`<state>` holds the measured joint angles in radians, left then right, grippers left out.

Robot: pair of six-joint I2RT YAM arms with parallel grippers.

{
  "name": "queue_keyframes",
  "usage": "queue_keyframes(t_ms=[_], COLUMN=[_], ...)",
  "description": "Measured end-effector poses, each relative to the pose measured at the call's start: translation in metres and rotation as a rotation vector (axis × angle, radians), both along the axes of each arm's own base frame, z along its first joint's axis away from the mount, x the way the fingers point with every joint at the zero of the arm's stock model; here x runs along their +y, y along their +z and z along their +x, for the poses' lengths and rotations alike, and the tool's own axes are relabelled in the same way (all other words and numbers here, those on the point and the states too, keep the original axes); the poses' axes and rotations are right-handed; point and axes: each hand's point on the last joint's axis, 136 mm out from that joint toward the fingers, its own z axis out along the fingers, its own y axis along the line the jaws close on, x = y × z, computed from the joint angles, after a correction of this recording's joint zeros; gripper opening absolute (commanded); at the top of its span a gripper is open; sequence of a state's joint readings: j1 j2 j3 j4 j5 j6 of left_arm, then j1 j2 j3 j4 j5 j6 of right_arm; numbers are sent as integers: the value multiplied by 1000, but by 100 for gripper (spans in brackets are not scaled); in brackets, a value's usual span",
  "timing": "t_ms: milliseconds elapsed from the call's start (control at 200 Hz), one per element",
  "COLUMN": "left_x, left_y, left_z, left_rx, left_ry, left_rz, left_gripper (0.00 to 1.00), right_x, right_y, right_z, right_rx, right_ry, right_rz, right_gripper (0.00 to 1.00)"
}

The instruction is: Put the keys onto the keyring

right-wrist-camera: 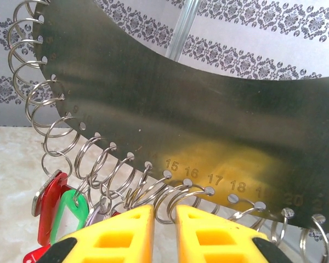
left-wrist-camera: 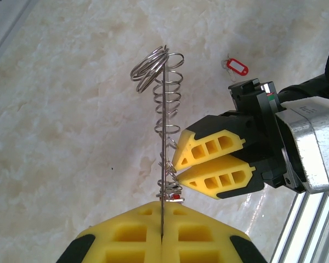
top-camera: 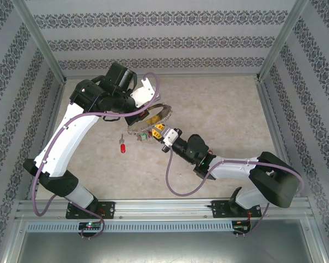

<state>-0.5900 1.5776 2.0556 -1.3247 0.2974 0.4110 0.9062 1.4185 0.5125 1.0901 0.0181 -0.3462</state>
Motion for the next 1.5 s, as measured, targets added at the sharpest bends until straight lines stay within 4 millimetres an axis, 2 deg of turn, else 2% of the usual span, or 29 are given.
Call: queue_keyframes(t_ms=[255,619,924,1179,1499], left_x=[2,2,0,0,1], left_y=[0,0,0,0,0], left_z=[2,2,1,0,1], left_rx=[-7,-7,-7,-8,-8], left_ry=[9,9,4,4,5], left_rz=[10,10,10,11,12], left_gripper=[0,0,0,0,0], right_x=[-1,0,1,1,-2], right_y=[-14,-10,0,-1,-11], right_z=[-8,-9,-1,-1,-3], right_rx=[21,13,-2,-3,12], right_ry=[6,6,-27,-30,-31], right_rz=[-25,-14,10,7,-13], right_gripper=[19,19,19,19,19])
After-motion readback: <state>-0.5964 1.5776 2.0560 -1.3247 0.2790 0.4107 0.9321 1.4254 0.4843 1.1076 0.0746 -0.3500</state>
